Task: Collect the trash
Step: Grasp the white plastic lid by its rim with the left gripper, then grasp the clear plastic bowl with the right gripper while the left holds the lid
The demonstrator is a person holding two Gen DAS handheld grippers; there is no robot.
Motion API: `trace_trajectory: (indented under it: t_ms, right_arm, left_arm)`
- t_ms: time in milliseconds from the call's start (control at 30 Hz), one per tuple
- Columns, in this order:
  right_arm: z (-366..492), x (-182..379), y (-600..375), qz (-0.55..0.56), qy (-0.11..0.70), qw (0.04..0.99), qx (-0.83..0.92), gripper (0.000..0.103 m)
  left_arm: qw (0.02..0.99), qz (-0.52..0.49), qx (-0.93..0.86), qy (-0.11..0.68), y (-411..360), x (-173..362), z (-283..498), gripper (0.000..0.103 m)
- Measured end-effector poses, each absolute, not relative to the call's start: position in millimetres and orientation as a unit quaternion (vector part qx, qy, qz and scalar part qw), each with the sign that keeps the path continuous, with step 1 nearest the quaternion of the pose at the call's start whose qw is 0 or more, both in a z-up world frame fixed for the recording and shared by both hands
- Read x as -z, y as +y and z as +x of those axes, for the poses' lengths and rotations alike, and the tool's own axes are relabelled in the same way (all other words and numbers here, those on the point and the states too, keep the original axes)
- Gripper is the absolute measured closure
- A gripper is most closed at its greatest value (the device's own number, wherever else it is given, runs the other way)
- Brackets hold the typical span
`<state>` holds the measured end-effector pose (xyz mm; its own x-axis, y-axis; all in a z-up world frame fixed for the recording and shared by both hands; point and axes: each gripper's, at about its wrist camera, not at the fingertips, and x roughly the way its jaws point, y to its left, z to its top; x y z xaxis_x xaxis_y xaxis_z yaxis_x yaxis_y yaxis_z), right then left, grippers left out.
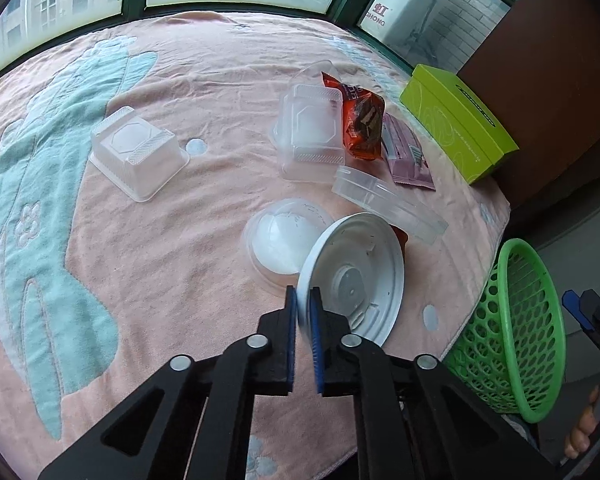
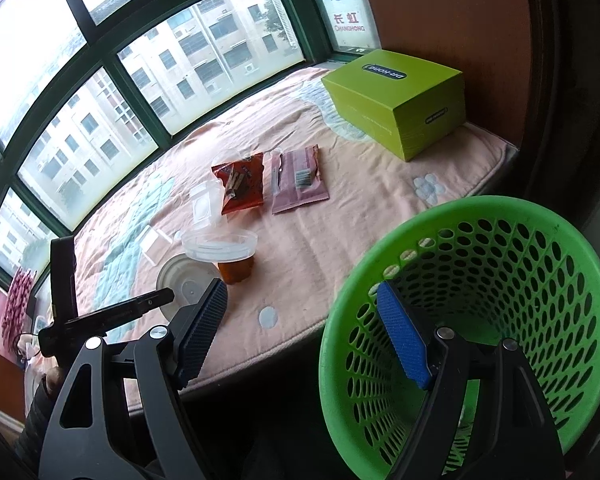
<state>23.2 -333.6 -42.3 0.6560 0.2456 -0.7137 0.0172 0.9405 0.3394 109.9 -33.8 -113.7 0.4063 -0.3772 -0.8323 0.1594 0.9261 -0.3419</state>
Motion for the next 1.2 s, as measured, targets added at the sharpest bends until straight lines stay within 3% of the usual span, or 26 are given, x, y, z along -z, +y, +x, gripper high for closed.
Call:
trace_trajectory:
  t_ms: [133, 233, 700, 1200]
  right_arm:
    - [30.7, 45.6, -323.6, 0.157, 0.415, 0.893, -0.077, 0.026]
    - [38.1, 47.5, -312.9, 0.15, 0.417, 0.892, -0.091, 0.016]
    - [88.2, 63.5, -238.7, 0.058, 0.437, 0.882, -0.164, 0.007]
    - [157.4, 109.3, -201.4, 0.023, 0.496, 0.844, -0.201, 0.006]
  left_arm:
    - [0.829, -0.116, 0.163, 0.523, -26.6, 111.1, 105.3, 0.097]
    - [0.831, -0.116, 0.164, 0.519, -19.3, 104.5, 99.1, 0.097]
    - [0.855, -0.142, 0.126, 0.482, 48.2, 70.5, 84.7, 0.097]
    - [0.855, -0.172, 0.113, 0.477, 78.3, 65.9, 95.5, 0.097]
